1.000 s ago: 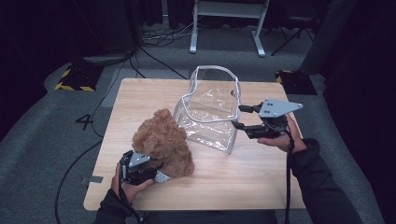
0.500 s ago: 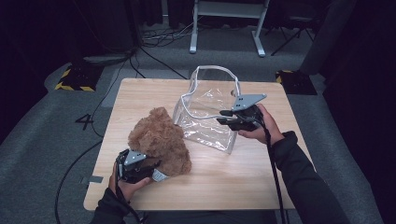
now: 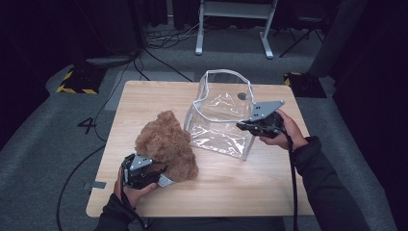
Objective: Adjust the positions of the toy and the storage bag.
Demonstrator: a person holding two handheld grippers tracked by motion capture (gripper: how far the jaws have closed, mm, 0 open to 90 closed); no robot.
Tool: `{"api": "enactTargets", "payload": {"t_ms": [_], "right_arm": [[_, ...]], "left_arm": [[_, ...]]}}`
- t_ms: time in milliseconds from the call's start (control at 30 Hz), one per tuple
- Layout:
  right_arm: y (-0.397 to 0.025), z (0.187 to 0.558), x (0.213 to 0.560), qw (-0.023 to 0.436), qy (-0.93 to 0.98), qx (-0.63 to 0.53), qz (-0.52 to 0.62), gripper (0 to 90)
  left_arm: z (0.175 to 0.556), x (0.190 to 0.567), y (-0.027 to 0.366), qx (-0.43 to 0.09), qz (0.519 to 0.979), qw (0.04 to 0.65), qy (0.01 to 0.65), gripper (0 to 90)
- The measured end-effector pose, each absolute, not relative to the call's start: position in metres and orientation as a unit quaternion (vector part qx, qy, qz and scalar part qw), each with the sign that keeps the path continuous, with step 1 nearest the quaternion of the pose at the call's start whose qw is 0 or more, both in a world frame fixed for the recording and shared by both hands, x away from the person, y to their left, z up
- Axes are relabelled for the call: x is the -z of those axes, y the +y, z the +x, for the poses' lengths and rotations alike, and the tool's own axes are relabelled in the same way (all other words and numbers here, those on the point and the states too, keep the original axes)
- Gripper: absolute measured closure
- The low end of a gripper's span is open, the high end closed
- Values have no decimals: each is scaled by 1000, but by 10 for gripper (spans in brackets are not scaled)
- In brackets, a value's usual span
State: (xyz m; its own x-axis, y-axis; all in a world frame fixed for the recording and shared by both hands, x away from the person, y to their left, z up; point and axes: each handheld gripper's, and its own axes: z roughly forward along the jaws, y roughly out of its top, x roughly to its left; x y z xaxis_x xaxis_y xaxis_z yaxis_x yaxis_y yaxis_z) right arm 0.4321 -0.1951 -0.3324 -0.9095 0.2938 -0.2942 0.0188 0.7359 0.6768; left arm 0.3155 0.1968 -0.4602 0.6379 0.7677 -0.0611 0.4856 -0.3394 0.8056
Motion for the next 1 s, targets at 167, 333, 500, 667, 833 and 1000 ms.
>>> {"api": "enactTargets", "payload": {"t_ms": [167, 333, 500, 667, 833, 1000], "right_arm": [[-216, 422, 333, 203, 909, -356, 75, 874], [-242, 408, 333, 204, 910, -357, 62, 873], [-256, 394, 334, 212, 908, -359, 48, 871], [-266, 382, 335, 223, 904, -363, 43, 860], [-280, 371, 334, 237, 893, -378, 54, 823], [-295, 360, 336, 290, 860, -407, 105, 611]], "left_arm": [[316, 460, 197, -167, 800, 422, 393, 581], [317, 460, 193, -167, 800, 423, 391, 581], [319, 460, 189, -165, 803, 422, 386, 581], [320, 460, 189, -161, 802, 426, 387, 581], [321, 461, 189, -162, 801, 427, 387, 581], [321, 461, 189, -162, 801, 428, 386, 581]]}}
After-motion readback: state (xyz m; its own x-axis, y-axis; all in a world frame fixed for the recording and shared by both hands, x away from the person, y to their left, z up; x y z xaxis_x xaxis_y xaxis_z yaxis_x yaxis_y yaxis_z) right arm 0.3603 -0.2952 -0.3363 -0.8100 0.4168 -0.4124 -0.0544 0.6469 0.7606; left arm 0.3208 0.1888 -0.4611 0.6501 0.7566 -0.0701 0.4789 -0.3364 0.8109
